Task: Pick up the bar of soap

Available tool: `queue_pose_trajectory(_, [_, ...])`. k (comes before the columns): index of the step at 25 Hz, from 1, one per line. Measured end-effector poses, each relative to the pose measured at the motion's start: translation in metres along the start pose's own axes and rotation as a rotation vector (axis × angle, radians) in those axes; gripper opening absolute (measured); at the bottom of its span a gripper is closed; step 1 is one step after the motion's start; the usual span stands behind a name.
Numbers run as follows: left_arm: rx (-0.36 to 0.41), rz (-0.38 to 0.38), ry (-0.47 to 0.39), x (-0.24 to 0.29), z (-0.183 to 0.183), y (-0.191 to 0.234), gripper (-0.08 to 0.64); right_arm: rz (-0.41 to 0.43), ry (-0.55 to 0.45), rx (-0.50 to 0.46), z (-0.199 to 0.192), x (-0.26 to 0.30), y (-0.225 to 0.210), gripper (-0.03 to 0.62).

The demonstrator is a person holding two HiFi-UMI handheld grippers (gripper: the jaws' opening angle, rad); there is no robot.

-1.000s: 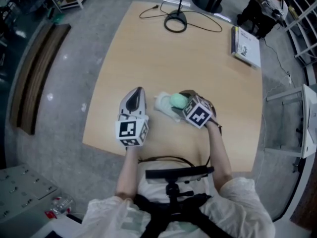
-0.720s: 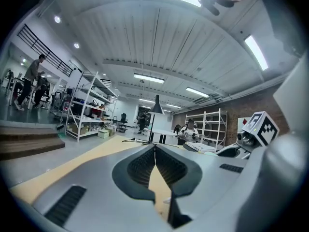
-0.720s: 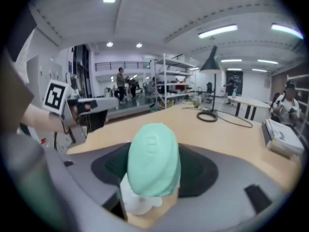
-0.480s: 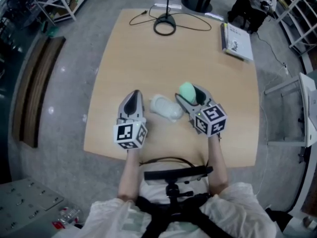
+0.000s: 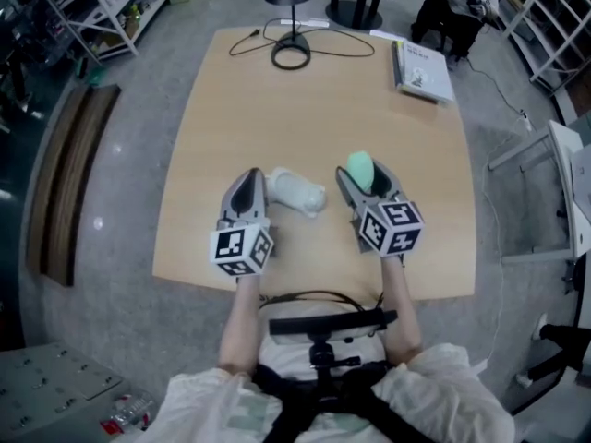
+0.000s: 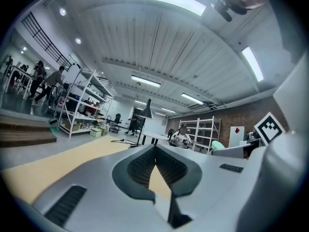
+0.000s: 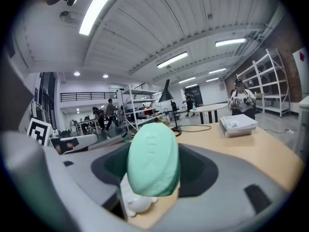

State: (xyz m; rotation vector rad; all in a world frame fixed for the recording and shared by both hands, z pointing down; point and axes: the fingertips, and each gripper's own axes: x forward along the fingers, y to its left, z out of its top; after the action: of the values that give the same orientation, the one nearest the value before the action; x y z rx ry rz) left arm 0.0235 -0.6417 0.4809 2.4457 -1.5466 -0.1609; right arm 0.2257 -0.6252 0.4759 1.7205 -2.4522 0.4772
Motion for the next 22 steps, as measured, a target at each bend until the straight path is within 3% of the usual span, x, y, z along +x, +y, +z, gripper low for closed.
queue_pose_trajectory(3, [-0.017, 0.004, 0.0, -0.014, -0.001, -0.011, 0.013, 0.003, -0.027, 0.029, 0.0, -0.025, 0.0, 0.298])
queue_pose_trajectory(12, [0.037, -0.074, -0.036, -0.065, 0.003, -0.06, 0.012, -0.037, -0.084, 0.038, -0.009, -0.106, 0.012, 0.299])
queue_pose_trajectory(22, [0.131, -0.169, -0.114, -0.239, 0.013, -0.084, 0.012, -0.059, -0.164, 0.009, -0.041, -0.233, 0.119, 0.299])
